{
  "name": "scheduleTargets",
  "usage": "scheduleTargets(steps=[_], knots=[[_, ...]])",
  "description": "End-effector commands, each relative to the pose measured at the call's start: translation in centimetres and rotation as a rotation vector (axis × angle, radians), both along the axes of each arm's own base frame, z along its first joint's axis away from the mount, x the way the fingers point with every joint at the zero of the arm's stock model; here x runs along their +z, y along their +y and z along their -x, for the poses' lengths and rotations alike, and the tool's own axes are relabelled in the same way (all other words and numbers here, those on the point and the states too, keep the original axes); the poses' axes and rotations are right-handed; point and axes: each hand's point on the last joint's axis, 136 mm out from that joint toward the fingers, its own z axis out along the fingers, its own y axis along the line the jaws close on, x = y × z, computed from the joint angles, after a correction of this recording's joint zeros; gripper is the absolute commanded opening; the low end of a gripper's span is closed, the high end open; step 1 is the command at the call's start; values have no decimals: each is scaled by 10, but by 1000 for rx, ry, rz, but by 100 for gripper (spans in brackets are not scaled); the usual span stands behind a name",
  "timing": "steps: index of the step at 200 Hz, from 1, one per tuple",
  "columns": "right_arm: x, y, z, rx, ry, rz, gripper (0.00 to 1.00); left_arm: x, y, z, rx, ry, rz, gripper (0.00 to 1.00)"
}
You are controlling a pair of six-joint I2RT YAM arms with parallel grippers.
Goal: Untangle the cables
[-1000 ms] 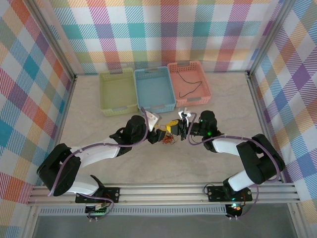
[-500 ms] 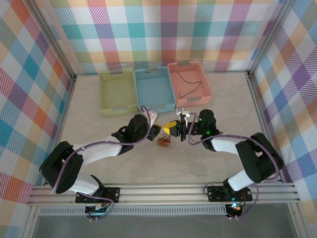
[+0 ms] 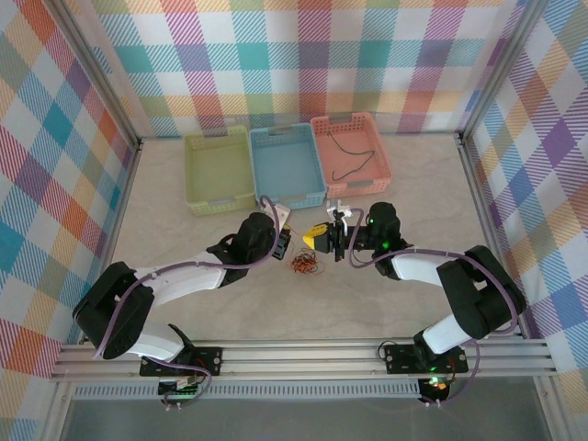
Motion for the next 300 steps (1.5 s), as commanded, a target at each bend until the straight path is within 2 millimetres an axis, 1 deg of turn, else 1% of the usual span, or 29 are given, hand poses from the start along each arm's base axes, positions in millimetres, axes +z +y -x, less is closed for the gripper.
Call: scheduleTargets(steps=[1,17,24,29,60,67,79,97,119,144,151,169,192,209,236,257,300], knots=[[7,4,-1,9,-46,-6,4,22,1,-1,22,-56,53,0],[7,4,-2,2,-44,-2,6,24,2,0,22,-67,65,0],[6,4,-3,-9,-46,2,16,26,3,1,25,-71,70,0],[6,4,-4,-17,-47,7,19,26,4,1,27,-73,73,0],[-2,6,-6,-43,-82,45,20,29,8,1,56,-60,79,0],[-3,7,-5,-43,-90,50,22,30,9,0,68,-51,91,0],[-4,10,-2,-34,-102,52,29,30,3,2,55,-19,106,0],[-4,15,5,-9,-135,50,36,33,-2,3,58,23,112,0],[-6,19,11,-4,-187,54,46,42,-4,5,67,43,137,0],[-10,19,3,-74,-204,74,56,56,-6,11,69,54,158,0],[-10,18,-2,-107,-209,78,57,61,-8,13,61,58,168,0],[-15,12,-20,-220,-190,113,58,68,-13,19,34,66,176,0],[-19,6,-32,-297,-173,136,55,75,-21,32,-12,81,189,0],[-24,5,-38,-327,-155,159,52,84,-29,44,-60,93,208,0],[-33,3,-48,-365,-128,196,48,104,-41,64,-131,99,218,0],[-38,-1,-54,-408,-119,225,44,122,-44,77,-158,90,238,0],[-47,3,-55,-384,-84,259,42,166,-49,95,-217,121,358,0]])
